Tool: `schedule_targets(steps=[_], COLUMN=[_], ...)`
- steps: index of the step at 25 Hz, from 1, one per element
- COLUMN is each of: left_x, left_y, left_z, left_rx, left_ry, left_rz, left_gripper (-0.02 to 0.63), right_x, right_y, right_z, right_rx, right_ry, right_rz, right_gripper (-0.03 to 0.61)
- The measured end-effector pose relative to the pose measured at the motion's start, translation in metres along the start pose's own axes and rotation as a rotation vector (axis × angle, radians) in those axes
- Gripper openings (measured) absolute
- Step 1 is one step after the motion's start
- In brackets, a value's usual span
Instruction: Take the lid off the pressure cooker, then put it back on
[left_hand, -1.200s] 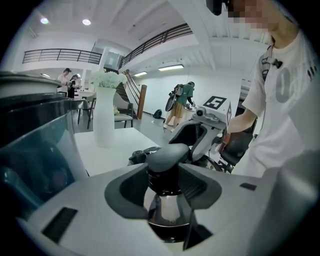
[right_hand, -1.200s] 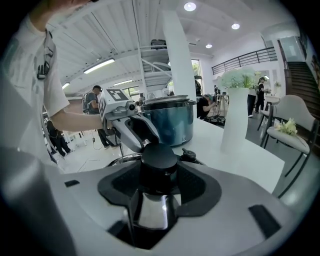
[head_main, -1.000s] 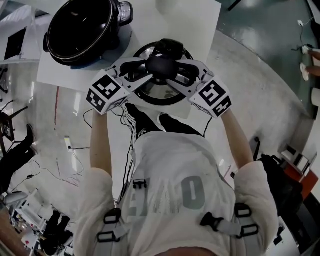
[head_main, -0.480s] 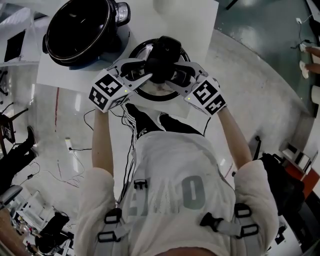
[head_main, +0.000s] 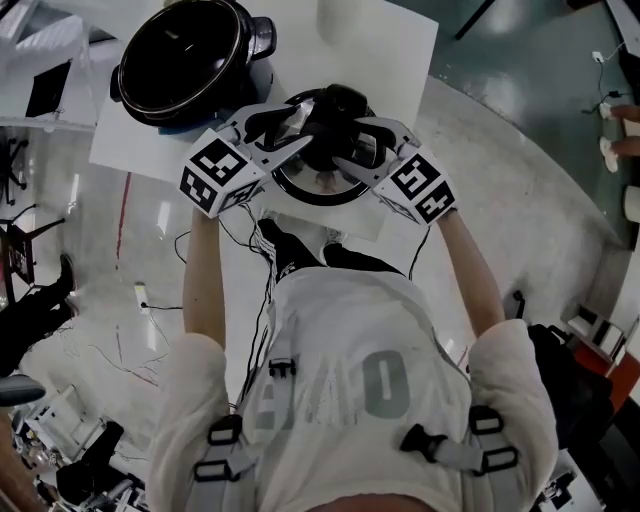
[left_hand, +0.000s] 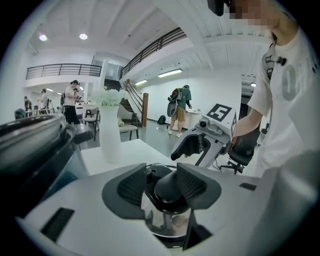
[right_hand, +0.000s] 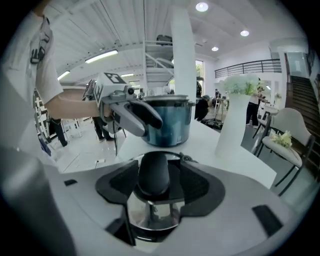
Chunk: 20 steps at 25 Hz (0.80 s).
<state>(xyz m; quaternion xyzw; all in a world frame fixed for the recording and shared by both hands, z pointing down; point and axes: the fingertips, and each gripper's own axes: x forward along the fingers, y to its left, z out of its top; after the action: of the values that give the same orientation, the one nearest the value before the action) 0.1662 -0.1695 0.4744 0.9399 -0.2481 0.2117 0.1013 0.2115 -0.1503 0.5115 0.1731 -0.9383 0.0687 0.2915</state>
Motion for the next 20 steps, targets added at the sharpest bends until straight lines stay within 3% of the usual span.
schedule_targets(steps=[3,7,14,20], left_x=[-0.009,-0.026,-0.055,-0.066], left_y=[-0.003,-0.027,-0.064,-0.072], left_z=[0.017,0.037,0.042,0.04], left_rx=[0.035,0.067,0.109,0.104], left_ry=[-0.024,-0.128,-0.224,-0.242], left_rz=[0.037,0.098,0.206,0.24], left_gripper=[0.192,0.192,0.192,0.192], right_x=[-0.013,-0.042,-0.08,-0.091], right_y=[-0.002,0.014,0.042,0.05], right_z=[0.032,0.061,0.054,0.056], right_rx=[-0.005,-0.034,-0.02,0.008], right_ry=[-0.088,-0.183,-0.245,-0.287], right_rz=[-0.017,-0.054,-0.111,-0.124], right_gripper=[0.268,0.268,0.243,0.23])
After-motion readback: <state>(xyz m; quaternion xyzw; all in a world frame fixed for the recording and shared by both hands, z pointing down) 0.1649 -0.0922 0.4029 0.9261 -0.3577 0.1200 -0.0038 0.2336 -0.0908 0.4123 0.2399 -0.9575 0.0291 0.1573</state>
